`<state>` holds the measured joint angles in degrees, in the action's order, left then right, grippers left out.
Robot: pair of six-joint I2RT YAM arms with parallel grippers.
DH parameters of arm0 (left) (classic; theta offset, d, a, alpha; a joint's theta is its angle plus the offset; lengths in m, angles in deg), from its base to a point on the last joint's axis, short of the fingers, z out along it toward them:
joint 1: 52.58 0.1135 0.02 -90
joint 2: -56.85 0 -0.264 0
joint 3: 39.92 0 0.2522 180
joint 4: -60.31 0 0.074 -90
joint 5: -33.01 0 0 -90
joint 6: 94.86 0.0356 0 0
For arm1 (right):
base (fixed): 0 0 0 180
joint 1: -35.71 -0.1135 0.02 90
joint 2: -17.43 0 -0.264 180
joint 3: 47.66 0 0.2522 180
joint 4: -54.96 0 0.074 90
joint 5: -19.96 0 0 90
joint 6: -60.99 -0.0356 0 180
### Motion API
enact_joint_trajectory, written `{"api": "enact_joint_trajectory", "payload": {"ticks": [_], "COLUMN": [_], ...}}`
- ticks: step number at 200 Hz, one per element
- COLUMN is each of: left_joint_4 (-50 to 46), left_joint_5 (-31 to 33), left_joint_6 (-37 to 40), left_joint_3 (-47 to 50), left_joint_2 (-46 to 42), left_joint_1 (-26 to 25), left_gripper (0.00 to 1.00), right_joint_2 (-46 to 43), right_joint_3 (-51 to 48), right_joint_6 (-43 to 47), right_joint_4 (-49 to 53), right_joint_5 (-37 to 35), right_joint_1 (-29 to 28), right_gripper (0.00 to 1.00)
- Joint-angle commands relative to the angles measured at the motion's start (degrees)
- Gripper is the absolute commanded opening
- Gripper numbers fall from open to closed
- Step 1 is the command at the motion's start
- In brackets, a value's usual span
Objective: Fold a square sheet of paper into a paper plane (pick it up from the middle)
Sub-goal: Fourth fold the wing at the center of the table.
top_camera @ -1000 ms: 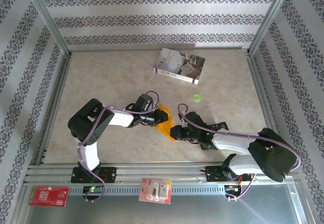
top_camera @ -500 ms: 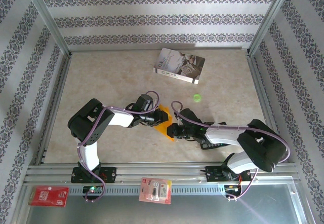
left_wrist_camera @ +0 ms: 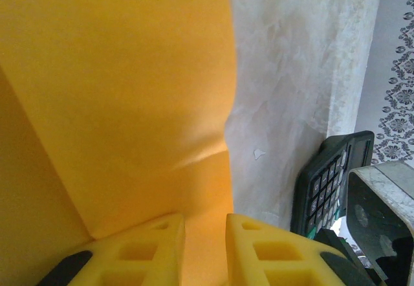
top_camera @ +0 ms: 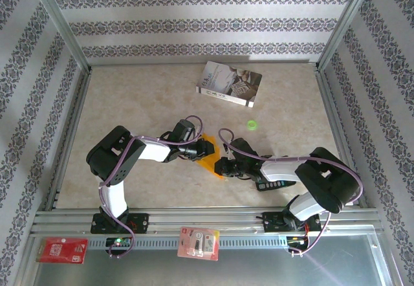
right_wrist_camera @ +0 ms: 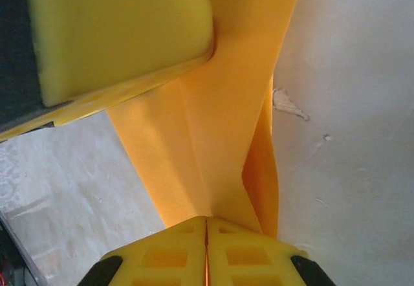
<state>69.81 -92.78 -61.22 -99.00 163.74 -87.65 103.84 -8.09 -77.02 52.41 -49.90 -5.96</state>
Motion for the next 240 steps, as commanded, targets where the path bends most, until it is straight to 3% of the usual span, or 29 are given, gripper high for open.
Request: {"api": "enact_joint_trajectory", "payload": {"ticks": [1, 80, 240], "left_joint_4": [-3.23, -3.32, -4.6], "left_joint_5": [2.17, 2.39, 3.6], "left_joint_6": [1.05, 1.03, 1.88], "left_joint_3": [1.01, 1.2, 1.2], "left_joint_2": [1.5, 1.39, 1.93], "left_joint_1": [0.88, 0.88, 1.14], "left_gripper": [0.23, 0.23, 0.23], "right_joint_2": [-0.83, -0.3, -5.28], "right_joint_3": [-0.76, -1.19, -9.83], "right_joint_6": [-0.2, -0.68, -5.21], "right_joint_4": [0.62, 0.86, 2.14], "right_joint_5": [0.7, 3.32, -0.1], "right_joint_1": [0.79, 0.64, -4.29], "right_gripper": [0.09, 0.1, 0.08]}}
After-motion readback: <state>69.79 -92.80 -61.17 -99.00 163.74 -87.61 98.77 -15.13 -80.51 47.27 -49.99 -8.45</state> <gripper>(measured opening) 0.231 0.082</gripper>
